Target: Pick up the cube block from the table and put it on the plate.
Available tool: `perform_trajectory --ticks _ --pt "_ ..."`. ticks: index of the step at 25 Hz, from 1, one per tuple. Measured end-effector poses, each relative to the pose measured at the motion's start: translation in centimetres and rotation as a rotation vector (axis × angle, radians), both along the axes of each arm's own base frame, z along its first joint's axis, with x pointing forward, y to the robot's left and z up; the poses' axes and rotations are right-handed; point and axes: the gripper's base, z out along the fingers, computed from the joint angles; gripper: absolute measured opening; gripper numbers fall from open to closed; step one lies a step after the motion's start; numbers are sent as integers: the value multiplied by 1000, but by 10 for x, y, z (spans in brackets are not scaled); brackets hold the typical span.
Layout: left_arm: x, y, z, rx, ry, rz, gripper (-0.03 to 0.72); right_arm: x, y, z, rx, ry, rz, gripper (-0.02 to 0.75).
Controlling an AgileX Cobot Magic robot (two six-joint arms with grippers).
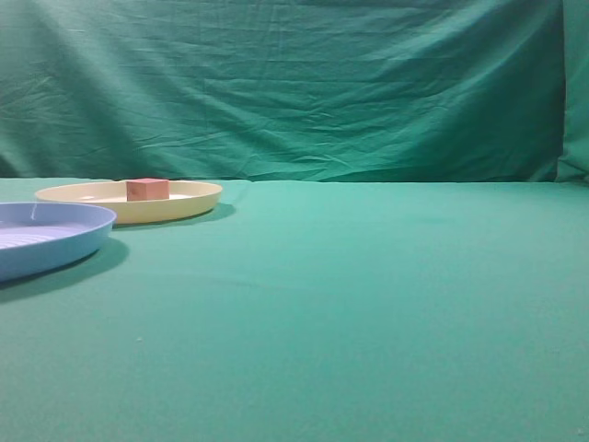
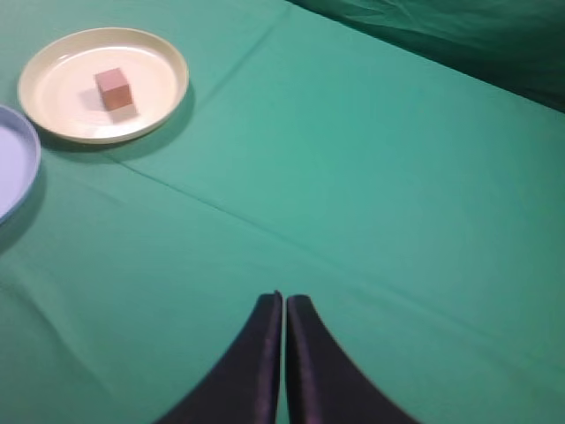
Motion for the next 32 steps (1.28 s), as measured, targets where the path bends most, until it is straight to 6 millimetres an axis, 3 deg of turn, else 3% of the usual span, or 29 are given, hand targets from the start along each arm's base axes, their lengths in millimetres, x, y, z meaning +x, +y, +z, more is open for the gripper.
perform_trajectory --ticks 5,9,20,32 --pt "0 0 0 0 0 0 0 -27 -40 -27 49 -75 -178 0" --pt "0 0 0 0 0 0 0 -51 -61 -61 79 -191 -287 0" --pt "0 0 0 0 0 0 0 -93 -76 -178 110 -275 -391 0" --pt "0 0 0 0 0 0 0 -98 -76 -184 130 -304 -399 0"
